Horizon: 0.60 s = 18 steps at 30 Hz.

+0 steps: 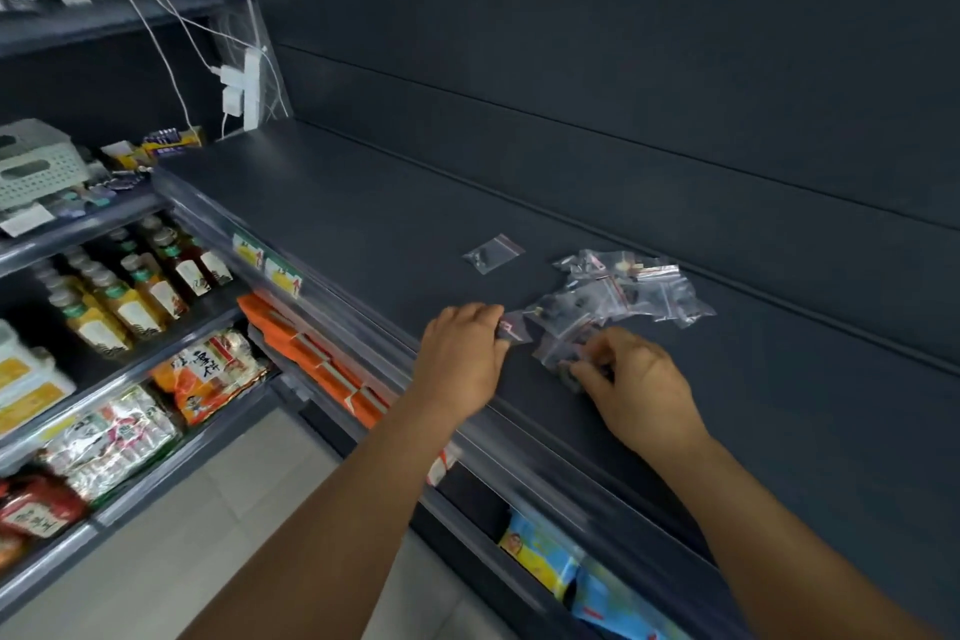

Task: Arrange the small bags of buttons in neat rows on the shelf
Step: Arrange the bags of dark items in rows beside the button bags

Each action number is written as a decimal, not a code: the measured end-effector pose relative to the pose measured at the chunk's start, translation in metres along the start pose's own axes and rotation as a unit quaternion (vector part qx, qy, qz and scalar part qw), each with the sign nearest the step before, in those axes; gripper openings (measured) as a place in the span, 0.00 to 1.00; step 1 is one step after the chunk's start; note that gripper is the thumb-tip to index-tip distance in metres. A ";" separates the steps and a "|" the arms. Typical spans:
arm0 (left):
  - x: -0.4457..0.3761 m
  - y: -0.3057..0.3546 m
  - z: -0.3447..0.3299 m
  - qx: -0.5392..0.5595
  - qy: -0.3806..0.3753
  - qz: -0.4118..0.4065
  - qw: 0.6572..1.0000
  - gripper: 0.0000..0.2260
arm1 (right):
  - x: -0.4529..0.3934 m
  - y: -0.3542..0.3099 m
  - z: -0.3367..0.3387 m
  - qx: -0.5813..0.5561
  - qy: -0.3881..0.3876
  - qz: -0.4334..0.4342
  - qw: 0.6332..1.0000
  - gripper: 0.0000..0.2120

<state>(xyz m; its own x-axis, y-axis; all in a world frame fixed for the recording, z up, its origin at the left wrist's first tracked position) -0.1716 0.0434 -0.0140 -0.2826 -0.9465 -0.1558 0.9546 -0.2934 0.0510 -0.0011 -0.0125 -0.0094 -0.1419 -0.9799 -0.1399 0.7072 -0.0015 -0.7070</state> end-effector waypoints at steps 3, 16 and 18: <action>-0.005 0.000 -0.002 0.024 0.005 -0.007 1.000 0.21 | -0.002 0.000 -0.007 -0.011 0.000 -0.054 0.998 0.14; -0.005 0.012 0.017 0.112 0.032 -0.050 0.992 0.01 | 0.017 0.003 0.005 -0.123 0.079 -0.126 0.981 0.05; -0.004 0.029 0.027 0.176 0.030 -0.076 0.981 0.04 | 0.027 0.011 0.020 -0.189 0.129 -0.145 0.963 0.05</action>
<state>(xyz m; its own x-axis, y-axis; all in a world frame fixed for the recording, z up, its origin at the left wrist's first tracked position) -0.1457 0.0347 0.0151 -0.4020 -0.8820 -0.2459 0.8073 -0.4682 0.3593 0.0169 -0.0426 -0.0072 -0.4967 -0.8673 -0.0316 0.3163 -0.1470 -0.9372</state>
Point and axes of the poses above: each hand's wrist, its own x-axis away from the middle knuckle, its own z-axis out of the back of the hand, y = z × x, the point moved 7 cm from there along -x, towards the middle knuckle, and after that the axes turned 14 degrees about -x, right-handed, at the moved point
